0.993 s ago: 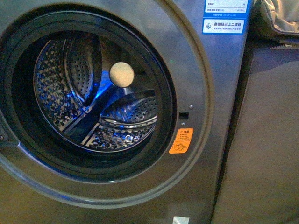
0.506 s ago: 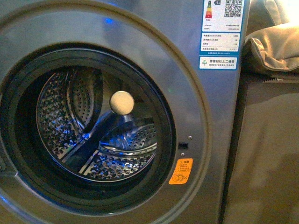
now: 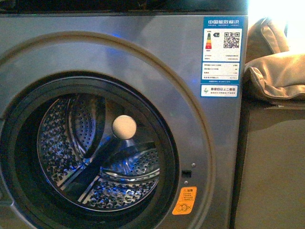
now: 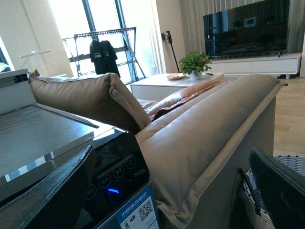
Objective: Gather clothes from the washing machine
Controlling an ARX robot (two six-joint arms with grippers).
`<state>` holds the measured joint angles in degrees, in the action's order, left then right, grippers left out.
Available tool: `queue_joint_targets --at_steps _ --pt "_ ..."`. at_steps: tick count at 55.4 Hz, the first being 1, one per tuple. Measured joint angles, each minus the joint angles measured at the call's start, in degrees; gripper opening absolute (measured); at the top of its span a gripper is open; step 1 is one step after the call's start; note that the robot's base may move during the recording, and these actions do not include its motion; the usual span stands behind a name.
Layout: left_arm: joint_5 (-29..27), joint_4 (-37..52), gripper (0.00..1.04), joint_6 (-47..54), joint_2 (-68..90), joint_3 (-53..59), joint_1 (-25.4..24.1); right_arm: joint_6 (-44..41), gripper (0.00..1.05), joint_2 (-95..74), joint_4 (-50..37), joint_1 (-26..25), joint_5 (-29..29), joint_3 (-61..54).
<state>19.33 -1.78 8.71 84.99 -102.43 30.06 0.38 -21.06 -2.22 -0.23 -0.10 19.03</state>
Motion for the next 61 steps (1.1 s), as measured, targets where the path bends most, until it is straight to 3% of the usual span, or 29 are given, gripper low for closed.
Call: queue_joint_targets --at_steps 5,16,20,22,26,33,45,49,51,61 --pt "0.0 0.0 0.98 0.0 0.0 0.0 0.0 -0.2 0.02 1.9 -1.0 0.0 0.0 -3.0" --pt "-0.7 -0.3 0.98 -0.1 0.0 -0.1 0.1 -0.2 0.02 5.3 -2.3 0.0 0.0 -8.2" --pt "-12.5 -12.1 0.98 -4.9 1.2 -5.6 0.1 -0.2 0.02 6.6 -2.7 0.0 0.0 -9.7" --pt "-15.8 -15.2 0.98 -6.3 1.2 -6.2 -0.5 -0.2 0.02 7.0 -2.7 0.0 0.0 -10.1" --pt "-20.5 -17.2 0.98 -9.7 0.0 -5.4 -4.0 -0.2 0.02 8.2 -2.8 0.0 0.1 -11.6" --pt "-22.9 -16.6 0.98 -13.1 -5.9 4.7 -12.9 -0.2 0.02 15.8 2.9 0.0 0.0 -13.5" --pt "-23.2 -15.5 0.98 -15.5 -12.4 17.7 -15.9 -0.2 0.02 17.8 2.8 0.0 0.0 -15.3" --pt "-30.8 -8.2 0.86 -12.6 -14.5 23.5 -15.6 -0.2 0.02 18.1 2.8 0.0 0.0 -15.7" --pt "-32.0 -4.9 0.81 -11.7 -16.2 27.2 -15.9 -0.2 0.02 18.2 2.8 0.0 0.0 -15.8" --pt "-30.4 6.9 0.54 -9.8 -27.0 46.4 -18.4 -0.2 0.02 19.7 2.4 0.0 0.0 -17.2"
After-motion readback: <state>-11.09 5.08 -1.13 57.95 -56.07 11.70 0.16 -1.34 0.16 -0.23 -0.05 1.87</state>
